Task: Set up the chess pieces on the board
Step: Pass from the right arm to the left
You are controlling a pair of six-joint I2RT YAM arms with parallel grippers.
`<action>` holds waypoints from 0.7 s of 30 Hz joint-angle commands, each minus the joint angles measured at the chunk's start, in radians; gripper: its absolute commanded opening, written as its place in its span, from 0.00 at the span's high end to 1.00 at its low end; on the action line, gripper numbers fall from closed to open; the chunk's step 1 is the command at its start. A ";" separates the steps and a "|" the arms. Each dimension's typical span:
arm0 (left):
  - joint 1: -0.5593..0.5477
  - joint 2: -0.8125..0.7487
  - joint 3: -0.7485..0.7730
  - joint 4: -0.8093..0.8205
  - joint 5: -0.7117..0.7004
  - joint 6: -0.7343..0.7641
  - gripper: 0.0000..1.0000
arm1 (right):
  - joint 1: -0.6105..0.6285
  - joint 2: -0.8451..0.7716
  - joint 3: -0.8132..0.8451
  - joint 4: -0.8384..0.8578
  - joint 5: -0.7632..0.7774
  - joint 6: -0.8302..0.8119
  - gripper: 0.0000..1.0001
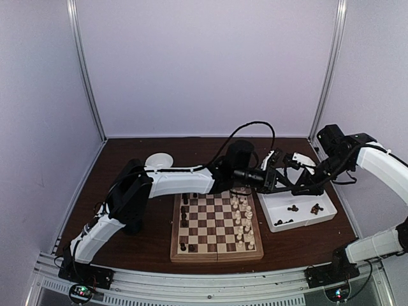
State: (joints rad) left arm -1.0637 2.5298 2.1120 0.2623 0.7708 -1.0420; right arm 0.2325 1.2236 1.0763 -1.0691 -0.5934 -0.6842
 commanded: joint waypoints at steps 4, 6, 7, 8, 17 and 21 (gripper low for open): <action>0.003 -0.017 0.008 0.105 0.015 -0.027 0.95 | 0.015 -0.018 0.031 -0.004 0.009 0.006 0.81; 0.009 -0.032 -0.026 0.161 0.005 -0.053 0.97 | 0.002 -0.030 0.049 -0.010 0.001 0.039 0.73; 0.014 -0.047 -0.056 0.206 -0.004 -0.067 0.98 | -0.025 -0.041 0.061 -0.012 -0.029 0.056 0.68; 0.018 -0.067 -0.088 0.247 -0.016 -0.078 0.98 | -0.064 -0.056 0.073 -0.010 -0.076 0.072 0.62; 0.036 -0.268 -0.369 0.534 -0.180 -0.054 0.99 | -0.325 -0.030 0.133 -0.026 -0.564 0.219 0.48; 0.041 -0.298 -0.415 0.618 -0.217 -0.059 0.99 | -0.328 -0.011 0.091 0.026 -0.669 0.310 0.46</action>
State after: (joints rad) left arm -1.0298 2.2963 1.7302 0.6800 0.6247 -1.0988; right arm -0.0879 1.1931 1.1999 -1.0744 -1.0698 -0.4778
